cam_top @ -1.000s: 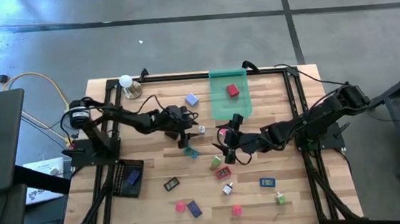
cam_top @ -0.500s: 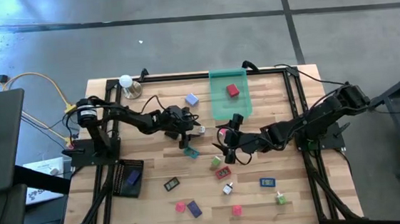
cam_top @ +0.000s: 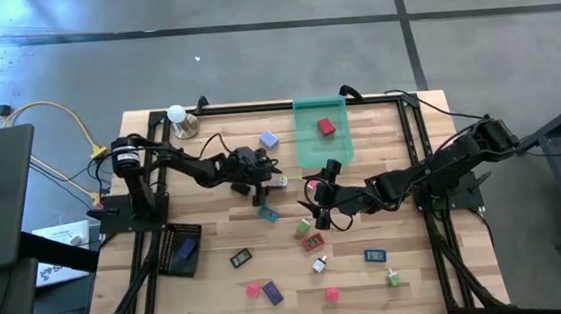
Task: Pick & Place Office items
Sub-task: Put the purple white charger adapter into the green bin
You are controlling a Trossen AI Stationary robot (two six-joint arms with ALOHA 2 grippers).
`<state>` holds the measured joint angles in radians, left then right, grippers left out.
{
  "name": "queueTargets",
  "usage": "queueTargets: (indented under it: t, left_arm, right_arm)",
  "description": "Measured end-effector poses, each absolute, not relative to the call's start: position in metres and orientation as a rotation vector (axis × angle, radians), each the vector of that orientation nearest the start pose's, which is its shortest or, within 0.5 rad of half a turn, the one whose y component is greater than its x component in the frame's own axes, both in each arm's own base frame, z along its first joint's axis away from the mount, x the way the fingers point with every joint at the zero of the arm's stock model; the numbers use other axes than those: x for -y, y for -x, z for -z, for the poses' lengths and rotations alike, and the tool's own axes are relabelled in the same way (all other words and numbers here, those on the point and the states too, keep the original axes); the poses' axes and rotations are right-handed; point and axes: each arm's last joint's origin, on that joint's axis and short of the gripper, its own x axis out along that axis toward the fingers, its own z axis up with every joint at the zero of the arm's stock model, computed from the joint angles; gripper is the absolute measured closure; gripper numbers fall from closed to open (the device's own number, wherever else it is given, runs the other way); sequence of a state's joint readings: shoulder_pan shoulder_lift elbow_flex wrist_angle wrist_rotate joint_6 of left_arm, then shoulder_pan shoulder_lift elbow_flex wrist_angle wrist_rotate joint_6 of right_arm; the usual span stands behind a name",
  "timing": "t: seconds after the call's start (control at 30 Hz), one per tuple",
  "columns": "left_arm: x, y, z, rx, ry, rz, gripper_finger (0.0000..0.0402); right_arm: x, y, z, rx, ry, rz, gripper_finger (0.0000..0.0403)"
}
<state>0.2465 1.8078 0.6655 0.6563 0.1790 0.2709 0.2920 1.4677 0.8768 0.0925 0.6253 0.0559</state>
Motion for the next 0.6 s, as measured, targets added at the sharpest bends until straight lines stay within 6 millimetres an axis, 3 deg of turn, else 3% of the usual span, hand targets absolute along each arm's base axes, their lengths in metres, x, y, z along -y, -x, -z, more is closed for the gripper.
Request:
queueTargets:
  t: [0.23,0.6]
  left_arm:
    - [-0.077,-0.316,-0.103,-0.493,-0.118,0.033,0.0174]
    - [-0.078,-0.317,-0.106,-0.458,-0.127,0.029,0.0208]
  right_arm:
    - [-0.073,-0.302,-0.236,-0.44,0.167,0.337,0.0103]
    - [-0.073,-0.301,-0.235,-0.446,0.171,0.338,0.0103]
